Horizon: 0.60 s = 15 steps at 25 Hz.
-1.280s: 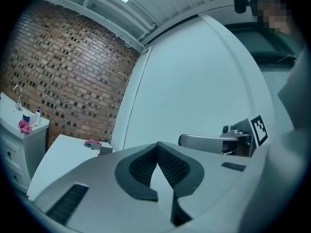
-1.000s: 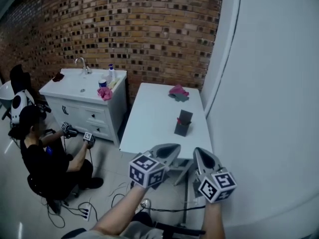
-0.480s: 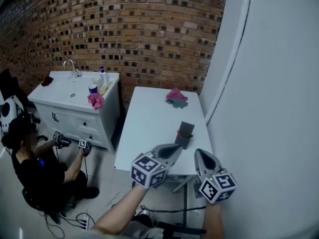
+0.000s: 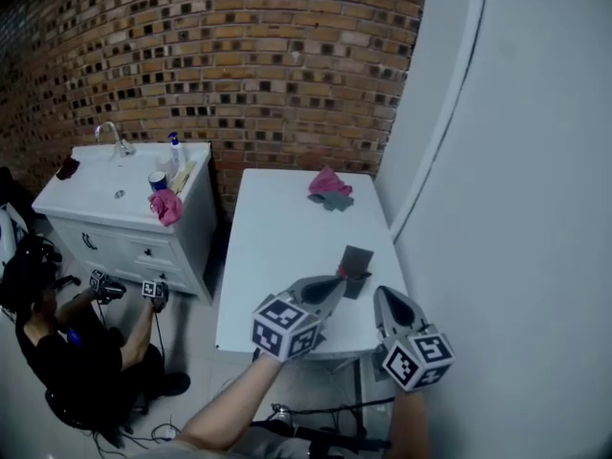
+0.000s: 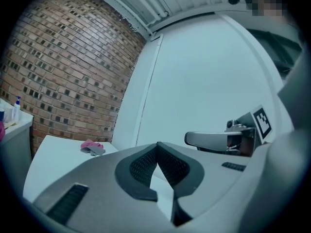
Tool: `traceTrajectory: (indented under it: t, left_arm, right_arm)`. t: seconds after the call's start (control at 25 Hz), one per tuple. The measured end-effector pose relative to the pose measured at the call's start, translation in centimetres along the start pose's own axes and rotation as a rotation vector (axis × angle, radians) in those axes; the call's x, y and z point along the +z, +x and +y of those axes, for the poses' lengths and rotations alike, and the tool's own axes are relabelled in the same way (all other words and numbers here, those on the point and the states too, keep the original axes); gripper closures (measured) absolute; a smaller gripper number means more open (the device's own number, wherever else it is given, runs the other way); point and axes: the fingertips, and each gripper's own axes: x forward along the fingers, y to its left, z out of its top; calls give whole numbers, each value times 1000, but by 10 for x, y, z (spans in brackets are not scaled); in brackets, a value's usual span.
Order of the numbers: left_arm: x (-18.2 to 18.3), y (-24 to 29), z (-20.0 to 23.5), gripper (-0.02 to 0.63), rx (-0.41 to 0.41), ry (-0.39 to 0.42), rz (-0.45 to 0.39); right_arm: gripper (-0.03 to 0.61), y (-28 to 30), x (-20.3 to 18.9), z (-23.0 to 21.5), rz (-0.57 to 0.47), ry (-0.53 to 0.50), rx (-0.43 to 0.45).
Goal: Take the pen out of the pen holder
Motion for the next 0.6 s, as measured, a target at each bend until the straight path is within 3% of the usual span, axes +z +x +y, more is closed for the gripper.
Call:
traceTrajectory:
  t: [0.6]
  left_arm:
    - [3,18,10,615,80,-21,31]
  right_arm:
    - [592,15,16,-17,14,5,65]
